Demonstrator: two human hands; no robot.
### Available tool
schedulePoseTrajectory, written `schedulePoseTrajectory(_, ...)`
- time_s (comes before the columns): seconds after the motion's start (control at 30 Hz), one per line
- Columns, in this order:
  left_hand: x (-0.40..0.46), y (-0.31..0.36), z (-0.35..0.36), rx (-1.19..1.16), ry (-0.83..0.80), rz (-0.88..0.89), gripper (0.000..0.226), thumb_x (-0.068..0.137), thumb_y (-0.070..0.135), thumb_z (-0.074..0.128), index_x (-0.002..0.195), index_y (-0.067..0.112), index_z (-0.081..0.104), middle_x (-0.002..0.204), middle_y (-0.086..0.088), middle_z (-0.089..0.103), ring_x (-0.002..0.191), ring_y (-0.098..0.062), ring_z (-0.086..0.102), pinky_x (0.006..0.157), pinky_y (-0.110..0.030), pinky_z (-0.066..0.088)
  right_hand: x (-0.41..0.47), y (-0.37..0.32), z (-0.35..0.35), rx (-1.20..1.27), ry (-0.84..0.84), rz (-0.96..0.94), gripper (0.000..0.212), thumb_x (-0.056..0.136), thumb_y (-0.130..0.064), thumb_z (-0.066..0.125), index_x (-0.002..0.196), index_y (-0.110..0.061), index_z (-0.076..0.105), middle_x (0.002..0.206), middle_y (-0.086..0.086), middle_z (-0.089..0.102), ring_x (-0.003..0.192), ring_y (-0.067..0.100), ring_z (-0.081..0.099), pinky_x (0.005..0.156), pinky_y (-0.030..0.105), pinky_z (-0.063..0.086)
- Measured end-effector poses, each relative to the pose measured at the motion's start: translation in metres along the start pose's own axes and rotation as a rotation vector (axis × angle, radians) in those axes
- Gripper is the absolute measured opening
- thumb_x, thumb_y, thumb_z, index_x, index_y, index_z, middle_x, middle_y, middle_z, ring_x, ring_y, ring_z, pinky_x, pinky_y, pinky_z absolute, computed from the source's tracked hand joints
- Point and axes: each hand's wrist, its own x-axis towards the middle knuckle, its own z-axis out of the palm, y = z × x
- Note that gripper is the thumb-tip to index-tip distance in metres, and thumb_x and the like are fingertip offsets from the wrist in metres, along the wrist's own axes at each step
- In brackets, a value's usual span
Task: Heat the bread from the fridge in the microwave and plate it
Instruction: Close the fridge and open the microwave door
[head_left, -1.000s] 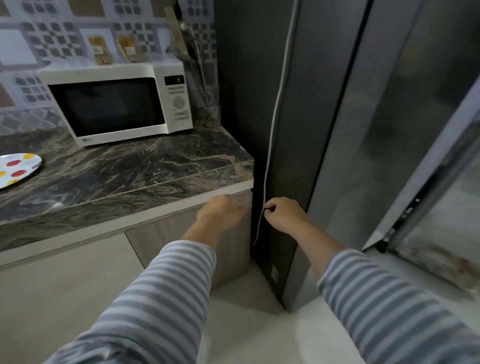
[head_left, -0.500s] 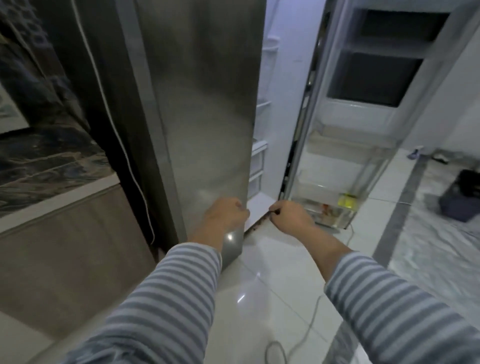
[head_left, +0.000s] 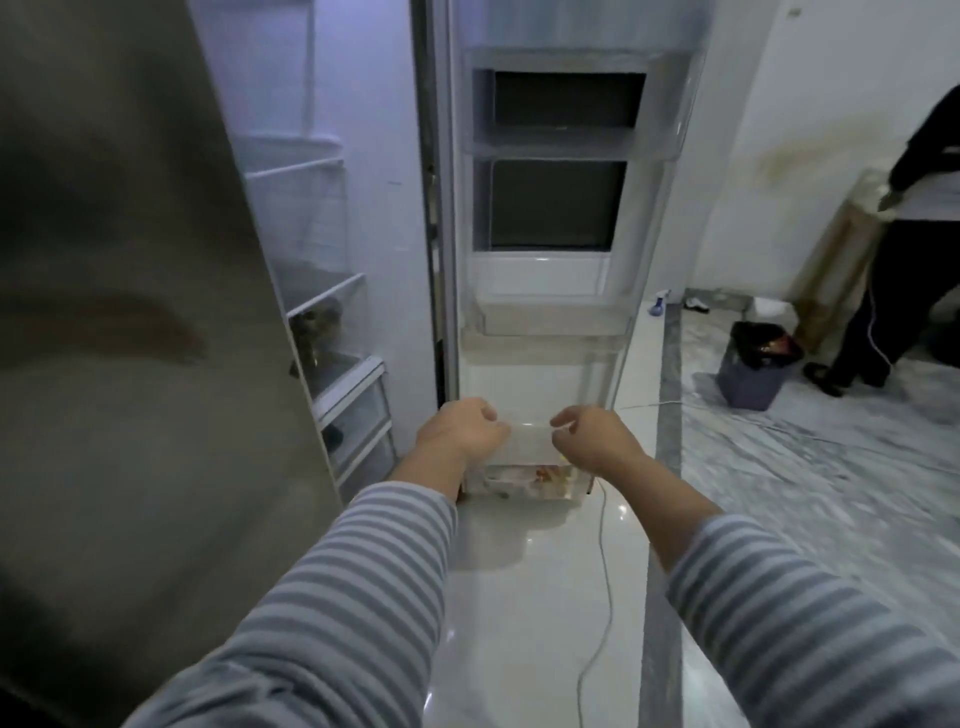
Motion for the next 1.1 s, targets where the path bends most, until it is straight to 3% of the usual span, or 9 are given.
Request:
schedulePoseTrajectory(0.2,0.098,0.064,-0.009,0.032,0.003,0.094,0.041,0.086,0.043,0.053,0.123,0.027,0.060,0.129,0.003,0.060,0.118,-0.021,0.055,0.098,-0.033,0.045,0.089,0.022,-0.048,0.028,0.107,0.079,0.034,0.087,-0.025,0.053,0.119,-0.023,0.064,0.120,0.006,0.064,0.109,0.024,0.060,0.093,0.033,0.049)
schedulePoseTrajectory(0.47,0.196,0.176,0.010,0.039,0.081,0.198,0.024,0.084,0.037,0.055,0.102,0.026,0.068,0.112,0.000,0.068,0.108,-0.023,0.060,0.096,-0.037,0.049,0.188,0.079,-0.140,-0.010,0.233,0.070,0.033,0.090,-0.025,0.052,0.121,-0.022,0.064,0.124,0.008,0.062,0.111,0.026,0.058,0.082,0.026,0.043)
schedulePoseTrajectory(0.7,0.264,0.299,0.035,-0.010,0.309,0.185,0.038,0.088,0.039,0.053,0.125,0.029,0.055,0.131,0.001,0.056,0.114,-0.025,0.055,0.091,-0.035,0.046,0.273,0.135,-0.246,-0.081,0.236,-0.072,0.032,0.091,-0.025,0.050,0.121,-0.024,0.063,0.120,0.005,0.063,0.101,0.023,0.062,0.079,0.025,0.044)
schedulePoseTrajectory(0.87,0.301,0.372,0.039,-0.059,0.625,0.160,0.062,0.087,0.036,0.060,0.143,0.023,0.035,0.148,-0.002,0.033,0.131,-0.025,0.038,0.098,-0.042,0.041,0.328,0.158,-0.317,-0.102,0.217,-0.221,0.034,0.094,-0.028,0.050,0.126,-0.023,0.059,0.122,0.007,0.063,0.108,0.025,0.059,0.090,0.033,0.049)
schedulePoseTrajectory(0.97,0.320,0.400,0.041,0.011,0.817,0.147,0.080,0.086,0.038,0.062,0.149,0.021,0.018,0.158,-0.004,0.013,0.145,-0.026,0.016,0.114,-0.047,0.027,0.358,0.160,-0.348,-0.097,0.224,-0.341,0.039,0.097,-0.031,0.048,0.134,-0.022,0.052,0.129,0.009,0.059,0.112,0.026,0.057,0.089,0.026,0.043)
schedulePoseTrajectory(1.03,0.336,0.411,0.045,0.082,0.892,0.142,0.088,0.085,0.040,0.062,0.151,0.021,0.008,0.160,-0.004,0.001,0.148,-0.026,0.002,0.118,-0.051,0.014,0.377,0.158,-0.363,-0.052,0.233,-0.432,0.043,0.098,-0.033,0.047,0.139,-0.023,0.047,0.139,0.007,0.052,0.116,0.026,0.056,0.086,0.022,0.038)
schedulePoseTrajectory(1.1,0.354,0.417,0.051,0.160,0.962,0.148,0.093,0.084,0.041,0.062,0.152,0.022,0.001,0.161,-0.004,-0.006,0.148,-0.027,-0.006,0.119,-0.053,0.008,0.398,0.155,-0.373,-0.003,0.238,-0.531,0.047,0.098,-0.034,0.047,0.144,-0.026,0.040,0.147,0.005,0.043,0.123,0.025,0.051,0.092,0.024,0.039)
